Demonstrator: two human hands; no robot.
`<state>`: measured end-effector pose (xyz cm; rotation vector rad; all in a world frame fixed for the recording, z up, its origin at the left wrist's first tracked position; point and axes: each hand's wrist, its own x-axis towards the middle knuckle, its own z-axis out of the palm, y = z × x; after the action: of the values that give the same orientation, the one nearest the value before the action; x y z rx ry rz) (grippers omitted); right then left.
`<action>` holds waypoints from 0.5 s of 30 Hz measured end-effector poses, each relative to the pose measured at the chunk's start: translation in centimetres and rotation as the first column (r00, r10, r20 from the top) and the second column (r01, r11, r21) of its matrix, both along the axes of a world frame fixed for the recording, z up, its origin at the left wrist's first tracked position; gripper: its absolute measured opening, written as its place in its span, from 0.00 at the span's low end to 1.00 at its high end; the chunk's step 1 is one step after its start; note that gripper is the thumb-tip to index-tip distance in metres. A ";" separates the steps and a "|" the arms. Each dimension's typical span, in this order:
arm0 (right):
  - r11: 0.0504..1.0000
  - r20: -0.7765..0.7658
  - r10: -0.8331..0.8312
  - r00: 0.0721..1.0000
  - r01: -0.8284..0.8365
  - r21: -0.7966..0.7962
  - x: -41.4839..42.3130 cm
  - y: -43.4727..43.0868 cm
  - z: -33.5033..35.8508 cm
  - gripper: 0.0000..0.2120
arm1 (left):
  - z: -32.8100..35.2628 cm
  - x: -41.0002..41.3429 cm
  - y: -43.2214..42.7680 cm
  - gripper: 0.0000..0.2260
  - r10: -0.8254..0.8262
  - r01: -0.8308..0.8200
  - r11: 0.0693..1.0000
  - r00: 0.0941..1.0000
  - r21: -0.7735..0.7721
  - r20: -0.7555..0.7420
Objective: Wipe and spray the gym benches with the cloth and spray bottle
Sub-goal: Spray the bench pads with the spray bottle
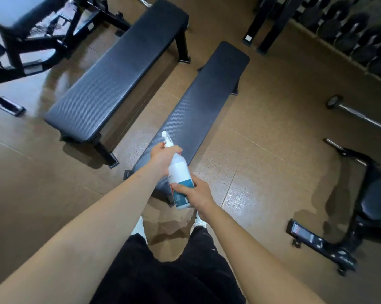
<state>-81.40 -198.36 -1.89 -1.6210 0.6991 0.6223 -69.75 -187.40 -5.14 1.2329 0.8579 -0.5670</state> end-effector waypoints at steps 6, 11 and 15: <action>0.997 0.003 0.046 0.999 -0.046 -0.064 -3.0 5.9 0.6 0.21 | -0.2 -2.7 5.5 0.10 0.019 -0.017 1.000 0.997 0.016 -0.070; 1.000 -0.042 0.000 0.999 -0.001 -0.018 -5.2 7.9 0.8 0.14 | -0.6 -5.0 7.6 0.09 -0.029 0.028 1.000 0.998 -0.012 -0.063; 0.999 -0.021 0.035 0.999 -0.035 -0.008 -6.8 8.2 0.3 0.18 | 0.1 -6.7 8.5 0.08 -0.007 0.011 0.999 0.994 0.032 -0.105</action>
<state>-88.19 -190.16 -1.61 -1.6391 0.6908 0.6633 -76.48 -178.87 -5.05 1.2454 0.9530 -0.6313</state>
